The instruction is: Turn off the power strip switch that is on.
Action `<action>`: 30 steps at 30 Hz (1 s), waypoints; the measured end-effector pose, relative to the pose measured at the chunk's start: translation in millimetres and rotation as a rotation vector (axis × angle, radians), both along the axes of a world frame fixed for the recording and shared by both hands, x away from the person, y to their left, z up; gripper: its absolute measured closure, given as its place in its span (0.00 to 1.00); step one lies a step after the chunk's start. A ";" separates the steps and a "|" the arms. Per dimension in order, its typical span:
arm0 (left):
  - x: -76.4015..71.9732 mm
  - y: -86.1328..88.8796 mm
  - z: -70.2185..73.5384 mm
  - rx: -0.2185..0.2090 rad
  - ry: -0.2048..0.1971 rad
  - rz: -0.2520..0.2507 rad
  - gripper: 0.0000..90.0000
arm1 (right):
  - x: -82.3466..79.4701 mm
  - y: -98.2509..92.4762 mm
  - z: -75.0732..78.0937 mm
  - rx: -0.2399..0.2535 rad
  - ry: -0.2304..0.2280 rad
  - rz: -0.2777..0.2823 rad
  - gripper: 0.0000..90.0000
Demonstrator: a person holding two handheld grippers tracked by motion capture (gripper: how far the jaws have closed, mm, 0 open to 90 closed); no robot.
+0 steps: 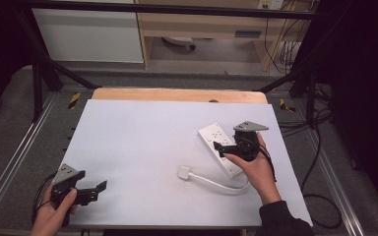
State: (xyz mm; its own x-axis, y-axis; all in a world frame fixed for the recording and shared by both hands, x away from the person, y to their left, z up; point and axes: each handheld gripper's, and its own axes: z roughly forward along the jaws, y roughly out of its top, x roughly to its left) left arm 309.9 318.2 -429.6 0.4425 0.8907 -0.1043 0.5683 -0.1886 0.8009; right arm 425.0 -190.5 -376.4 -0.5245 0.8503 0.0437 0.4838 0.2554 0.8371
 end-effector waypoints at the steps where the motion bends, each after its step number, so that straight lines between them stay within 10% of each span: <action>1: 0.0 -0.2 0.0 0.001 0.000 -0.001 0.08 | -0.4 -0.8 1.0 0.001 -0.004 -0.005 0.06; 30: -0.5 0.0 0.3 -0.002 -0.001 -0.004 0.08 | -19.7 -37.9 24.9 0.032 -0.161 -0.031 0.03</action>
State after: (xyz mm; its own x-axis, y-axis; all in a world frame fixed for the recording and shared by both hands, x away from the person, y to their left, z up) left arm 309.4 318.2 -429.3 0.4462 0.8887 -0.1058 0.5667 -0.1891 0.8019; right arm 405.4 -228.5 -351.5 -0.5005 0.8657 -0.0118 0.3495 0.2145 0.9121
